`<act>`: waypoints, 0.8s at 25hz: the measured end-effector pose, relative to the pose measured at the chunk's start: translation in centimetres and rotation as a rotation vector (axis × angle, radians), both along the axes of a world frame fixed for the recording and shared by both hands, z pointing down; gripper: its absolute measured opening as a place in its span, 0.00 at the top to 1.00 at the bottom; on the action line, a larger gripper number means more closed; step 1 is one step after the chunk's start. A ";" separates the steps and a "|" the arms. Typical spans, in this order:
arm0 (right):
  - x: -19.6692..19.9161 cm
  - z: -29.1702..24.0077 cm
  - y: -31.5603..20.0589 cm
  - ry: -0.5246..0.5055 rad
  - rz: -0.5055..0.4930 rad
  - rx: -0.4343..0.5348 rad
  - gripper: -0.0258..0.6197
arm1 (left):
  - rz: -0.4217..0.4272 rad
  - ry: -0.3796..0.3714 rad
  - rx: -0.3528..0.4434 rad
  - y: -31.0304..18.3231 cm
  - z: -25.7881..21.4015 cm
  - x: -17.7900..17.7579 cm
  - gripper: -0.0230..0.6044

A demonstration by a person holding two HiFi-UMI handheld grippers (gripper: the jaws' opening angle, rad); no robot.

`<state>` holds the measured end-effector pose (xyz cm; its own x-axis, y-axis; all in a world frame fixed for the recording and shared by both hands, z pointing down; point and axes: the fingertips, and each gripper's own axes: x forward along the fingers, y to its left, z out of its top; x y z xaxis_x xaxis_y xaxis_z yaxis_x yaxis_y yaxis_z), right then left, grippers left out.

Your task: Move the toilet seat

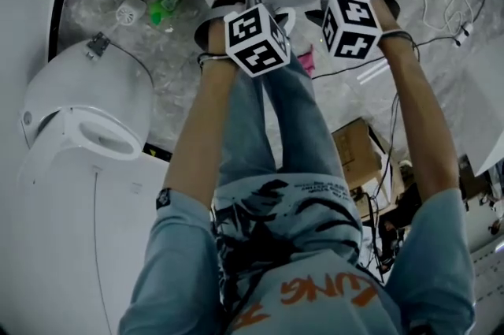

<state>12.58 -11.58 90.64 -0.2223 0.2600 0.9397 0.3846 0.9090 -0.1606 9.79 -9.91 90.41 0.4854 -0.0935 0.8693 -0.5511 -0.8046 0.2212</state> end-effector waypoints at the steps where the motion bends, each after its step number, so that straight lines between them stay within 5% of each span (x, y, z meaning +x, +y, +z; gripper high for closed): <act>1: -0.2 0.6 0.1 0.014 -0.036 0.003 0.42 | 0.020 -0.007 0.000 0.0 0.3 0.1 0.48; 9: -0.3 4.7 1.3 0.132 -0.268 0.030 0.39 | 0.079 -0.015 0.031 -0.4 1.4 -0.1 0.45; 20: 0.1 6.0 1.4 0.254 -0.286 0.121 0.43 | 0.152 -0.043 0.082 -0.5 1.1 -1.2 0.40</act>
<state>12.73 -10.23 96.64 0.0869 0.1618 0.9830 0.5869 0.7890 -0.1818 8.63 -10.46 91.53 0.4619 -0.0933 0.8820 -0.4296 -0.8935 0.1305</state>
